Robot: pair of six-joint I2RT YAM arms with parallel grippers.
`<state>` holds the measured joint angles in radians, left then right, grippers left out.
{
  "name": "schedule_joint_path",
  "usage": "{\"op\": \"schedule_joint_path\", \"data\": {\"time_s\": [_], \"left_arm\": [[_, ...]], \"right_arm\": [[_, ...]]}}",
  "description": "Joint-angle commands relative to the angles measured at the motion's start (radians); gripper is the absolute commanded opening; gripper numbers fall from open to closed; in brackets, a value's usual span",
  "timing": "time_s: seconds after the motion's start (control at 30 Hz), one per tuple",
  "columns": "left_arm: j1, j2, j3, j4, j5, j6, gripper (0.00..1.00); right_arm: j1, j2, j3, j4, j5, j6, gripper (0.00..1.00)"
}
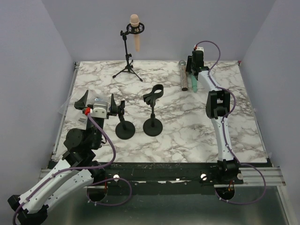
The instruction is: Remove the microphone from the stand
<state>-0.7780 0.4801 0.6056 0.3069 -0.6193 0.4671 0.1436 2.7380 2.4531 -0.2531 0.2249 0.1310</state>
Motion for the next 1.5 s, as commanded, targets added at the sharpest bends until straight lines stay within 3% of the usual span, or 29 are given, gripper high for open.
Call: {"op": "schedule_joint_path", "data": {"time_s": [0.0,0.17,0.47,0.77,0.93,1.23,1.47], "left_arm": [[0.007,0.006,-0.006,0.02,0.013,-0.003,0.98],[0.008,0.013,-0.006,0.02,0.014,-0.004,0.97],[0.008,0.037,-0.003,0.008,0.022,-0.014,0.98],[0.008,0.068,0.009,-0.034,0.057,-0.057,0.98],[0.008,0.074,0.014,-0.062,0.063,-0.079,0.98],[0.008,0.106,-0.001,-0.057,0.077,-0.086,0.98],[0.008,0.122,0.086,-0.188,0.145,-0.24,0.98]], "right_arm": [[-0.006,0.014,0.027,0.026,-0.037,0.002,0.55],[-0.006,-0.007,0.015,0.017,-0.036,-0.012,0.61],[-0.006,-0.08,-0.012,-0.029,-0.015,-0.035,0.62],[-0.006,-0.332,-0.205,-0.045,-0.017,-0.016,0.65],[-0.006,-0.581,-0.54,0.019,-0.023,0.092,0.66],[-0.003,-1.008,-1.282,0.325,-0.329,0.344,0.66],[0.034,-1.26,-1.59,0.42,-0.455,0.428,0.66]]}}
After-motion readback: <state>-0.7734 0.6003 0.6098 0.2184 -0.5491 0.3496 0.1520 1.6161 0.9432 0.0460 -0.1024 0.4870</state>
